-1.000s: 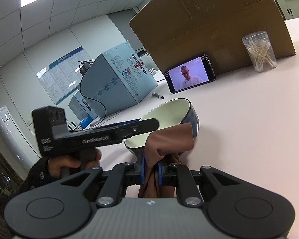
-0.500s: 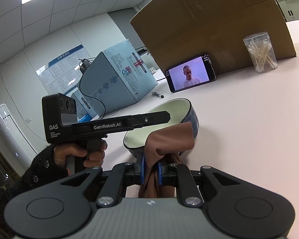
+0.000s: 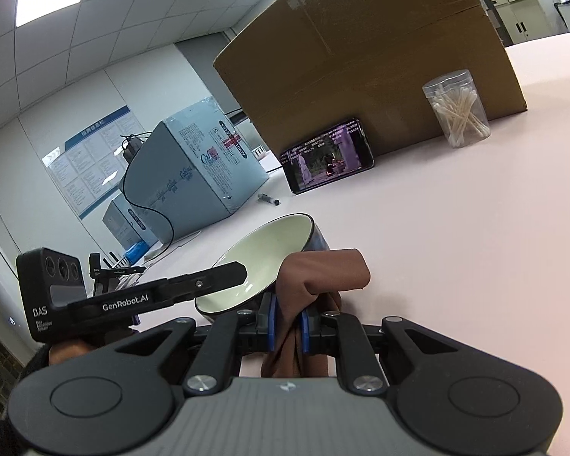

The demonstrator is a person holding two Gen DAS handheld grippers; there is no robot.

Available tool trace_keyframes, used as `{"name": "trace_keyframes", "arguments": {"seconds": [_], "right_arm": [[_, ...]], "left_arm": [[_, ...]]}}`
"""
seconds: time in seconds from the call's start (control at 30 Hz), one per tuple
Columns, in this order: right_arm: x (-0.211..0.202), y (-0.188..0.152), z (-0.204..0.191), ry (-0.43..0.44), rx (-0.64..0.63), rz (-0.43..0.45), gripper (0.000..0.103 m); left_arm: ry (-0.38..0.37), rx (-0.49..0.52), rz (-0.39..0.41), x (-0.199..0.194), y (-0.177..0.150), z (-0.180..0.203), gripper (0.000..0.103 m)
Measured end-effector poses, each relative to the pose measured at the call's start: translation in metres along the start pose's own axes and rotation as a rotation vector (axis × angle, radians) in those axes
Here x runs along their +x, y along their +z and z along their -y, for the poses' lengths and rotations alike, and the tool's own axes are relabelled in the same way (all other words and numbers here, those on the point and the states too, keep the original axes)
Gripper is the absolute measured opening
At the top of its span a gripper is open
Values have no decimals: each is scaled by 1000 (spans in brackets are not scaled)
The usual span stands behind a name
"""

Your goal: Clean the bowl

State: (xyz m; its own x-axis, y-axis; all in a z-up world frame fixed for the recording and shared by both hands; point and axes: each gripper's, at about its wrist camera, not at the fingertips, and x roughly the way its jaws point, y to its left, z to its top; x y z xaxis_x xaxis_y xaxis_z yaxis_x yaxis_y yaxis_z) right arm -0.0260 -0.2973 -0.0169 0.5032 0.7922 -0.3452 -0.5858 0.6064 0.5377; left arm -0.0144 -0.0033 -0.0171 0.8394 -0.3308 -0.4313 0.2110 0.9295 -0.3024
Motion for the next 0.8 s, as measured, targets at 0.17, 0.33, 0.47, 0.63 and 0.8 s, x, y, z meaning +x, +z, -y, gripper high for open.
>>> {"name": "trace_keyframes", "arguments": {"seconds": [0.17,0.33,0.47,0.63,0.8], "right_arm": [[-1,-3,-13,45,-72,-13,15],[4,-4,-18,69,-89,-55,15],[3,0,-4,13,-4,-40,16],[4,0,2,-4,26,-34,16],[13,-3,-4,41,-5,-83,16]], "left_arm": [[1,4,13,-1,-1,1,48],[-4,0,15,0,-2,0,48],[-3,8,15,0,-2,1,50],[-7,14,15,0,-3,2,53],[-9,14,16,0,-4,2,54]]}}
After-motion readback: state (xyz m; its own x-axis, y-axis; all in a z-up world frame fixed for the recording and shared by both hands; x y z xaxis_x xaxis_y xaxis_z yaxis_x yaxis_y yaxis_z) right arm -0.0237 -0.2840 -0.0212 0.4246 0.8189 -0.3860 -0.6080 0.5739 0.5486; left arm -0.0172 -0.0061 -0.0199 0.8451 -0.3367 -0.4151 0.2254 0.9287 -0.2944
